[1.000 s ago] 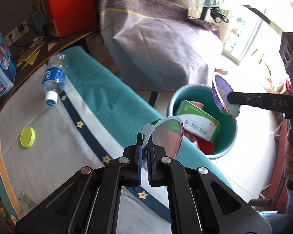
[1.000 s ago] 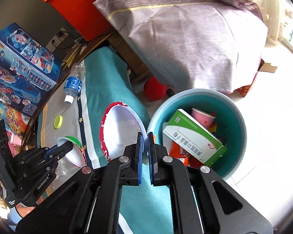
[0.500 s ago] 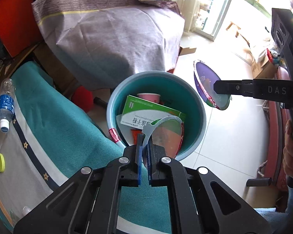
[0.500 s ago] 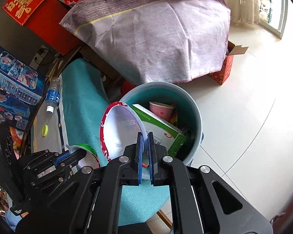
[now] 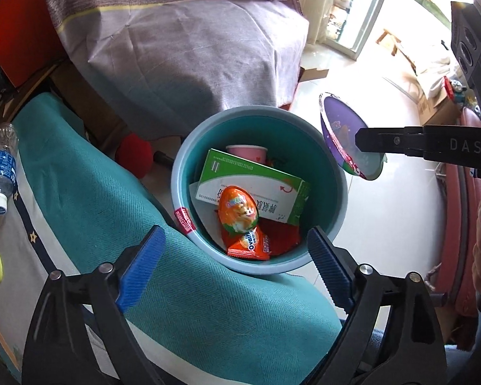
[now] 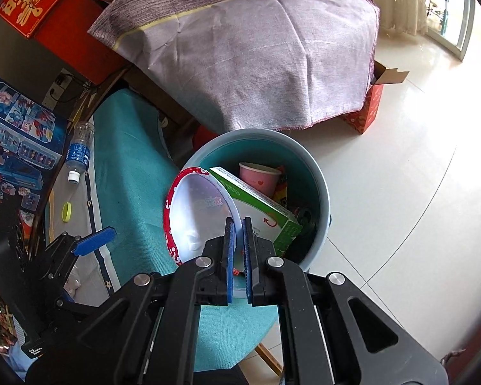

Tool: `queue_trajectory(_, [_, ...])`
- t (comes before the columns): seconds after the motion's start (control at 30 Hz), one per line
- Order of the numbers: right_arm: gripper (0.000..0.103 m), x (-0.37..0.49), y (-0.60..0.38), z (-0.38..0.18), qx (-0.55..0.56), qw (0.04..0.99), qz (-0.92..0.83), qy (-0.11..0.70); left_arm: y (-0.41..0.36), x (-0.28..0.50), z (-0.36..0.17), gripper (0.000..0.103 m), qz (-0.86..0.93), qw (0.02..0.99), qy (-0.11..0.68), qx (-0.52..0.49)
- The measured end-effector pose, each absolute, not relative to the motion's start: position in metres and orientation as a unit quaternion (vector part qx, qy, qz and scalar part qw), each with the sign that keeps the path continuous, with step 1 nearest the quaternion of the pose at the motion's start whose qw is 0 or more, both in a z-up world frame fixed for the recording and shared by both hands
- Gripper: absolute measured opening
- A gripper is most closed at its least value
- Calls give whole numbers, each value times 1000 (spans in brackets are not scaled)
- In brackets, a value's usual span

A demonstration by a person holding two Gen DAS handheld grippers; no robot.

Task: Collect trash
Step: 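Open the right tool to drop its shell while the left drops its shell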

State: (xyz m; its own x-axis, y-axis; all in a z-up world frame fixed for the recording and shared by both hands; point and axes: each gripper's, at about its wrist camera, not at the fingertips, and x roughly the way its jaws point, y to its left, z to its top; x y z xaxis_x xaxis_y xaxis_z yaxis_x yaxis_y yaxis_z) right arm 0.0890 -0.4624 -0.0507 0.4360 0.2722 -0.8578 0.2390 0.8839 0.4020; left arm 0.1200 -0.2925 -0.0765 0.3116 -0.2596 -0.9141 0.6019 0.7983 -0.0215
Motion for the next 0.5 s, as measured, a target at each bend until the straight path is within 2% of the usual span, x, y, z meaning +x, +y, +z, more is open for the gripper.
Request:
queue_trajectory(0.13, [6,91,-456,-53,231,809,12,540,-287,116,-78,95,-270,791,521,171])
queue_trajectory(0.23, [9,93,-450,-54,222,807,10,546,-283,112,-81,95,-269,789,524,176])
queue_trajectory(0.27, [13,94,-448,-55,220,806,10,550,-282,112,-82,95,-268,788,525,177])
queue_trajectory(0.37, [61,94,-443,-53,213,808,5,549,-278,110,-83,95,-268,786,528,178])
queue_trajectory(0.43, [63,96,-439,-51,205,809,4,550,-274,109,-83,95,-268,787,528,175])
queue_trajectory(0.5, [79,97,-437,-52,209,805,2,555,-270,109,-82,95,-268,788,528,170])
